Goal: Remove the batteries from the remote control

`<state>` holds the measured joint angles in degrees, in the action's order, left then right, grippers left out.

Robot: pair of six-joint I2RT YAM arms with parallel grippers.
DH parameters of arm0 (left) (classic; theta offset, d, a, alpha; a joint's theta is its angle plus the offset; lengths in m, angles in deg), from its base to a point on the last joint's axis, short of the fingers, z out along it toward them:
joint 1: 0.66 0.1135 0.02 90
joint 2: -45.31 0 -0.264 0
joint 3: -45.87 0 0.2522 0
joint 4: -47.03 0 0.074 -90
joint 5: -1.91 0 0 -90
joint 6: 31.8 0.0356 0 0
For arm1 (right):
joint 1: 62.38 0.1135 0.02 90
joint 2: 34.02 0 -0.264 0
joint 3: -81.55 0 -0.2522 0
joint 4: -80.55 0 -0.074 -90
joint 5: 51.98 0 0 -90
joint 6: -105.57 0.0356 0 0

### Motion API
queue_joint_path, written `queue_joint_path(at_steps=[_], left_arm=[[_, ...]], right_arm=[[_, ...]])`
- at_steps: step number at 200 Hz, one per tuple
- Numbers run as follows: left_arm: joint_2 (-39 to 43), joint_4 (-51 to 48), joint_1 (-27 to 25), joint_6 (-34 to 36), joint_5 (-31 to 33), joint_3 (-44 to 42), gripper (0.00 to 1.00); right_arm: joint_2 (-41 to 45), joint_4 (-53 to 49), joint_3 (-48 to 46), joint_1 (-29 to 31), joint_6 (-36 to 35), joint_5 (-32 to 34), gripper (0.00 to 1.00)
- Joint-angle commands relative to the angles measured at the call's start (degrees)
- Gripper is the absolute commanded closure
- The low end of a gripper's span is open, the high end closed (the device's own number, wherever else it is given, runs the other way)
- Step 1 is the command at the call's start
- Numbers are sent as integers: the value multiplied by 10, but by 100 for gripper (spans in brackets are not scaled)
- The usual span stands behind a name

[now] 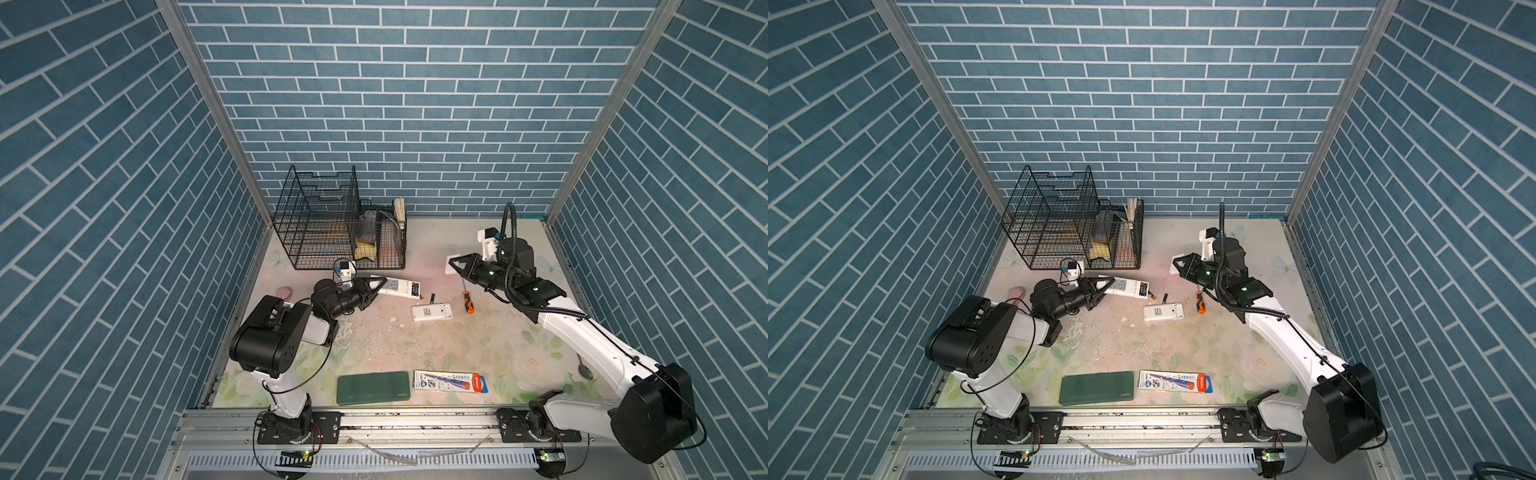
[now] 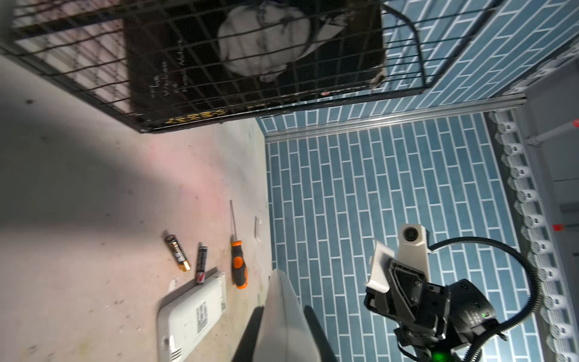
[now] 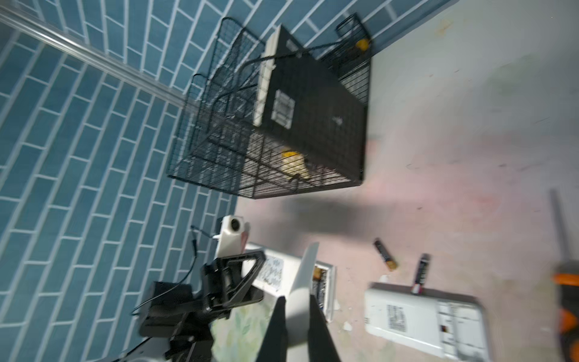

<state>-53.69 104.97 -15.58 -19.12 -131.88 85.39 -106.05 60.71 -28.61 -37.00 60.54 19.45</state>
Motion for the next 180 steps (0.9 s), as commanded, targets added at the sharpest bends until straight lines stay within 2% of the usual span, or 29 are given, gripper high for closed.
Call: queue_joint_path(at_steps=[1,24,60,76,101,139,180], left_arm=[[53,-86,1,72,12,-6,100],[110,-183,1,114,23,-4,100],[236,-400,1,216,64,7,100],[280,-462,1,239,75,10,100],[305,-476,0,237,76,-6,100],[307,-443,0,214,73,-51,100],[317,-468,0,229,82,-60,100]], right_arm=[[-18,-106,35,-16,-109,127,99],[-60,-128,48,-27,-158,195,100],[-133,-119,52,-46,-185,228,100],[-163,-117,58,-50,-202,257,100],[-209,-126,80,-53,-226,301,100],[-260,-143,106,-55,-249,355,100],[-319,-170,143,-56,-262,384,100]])
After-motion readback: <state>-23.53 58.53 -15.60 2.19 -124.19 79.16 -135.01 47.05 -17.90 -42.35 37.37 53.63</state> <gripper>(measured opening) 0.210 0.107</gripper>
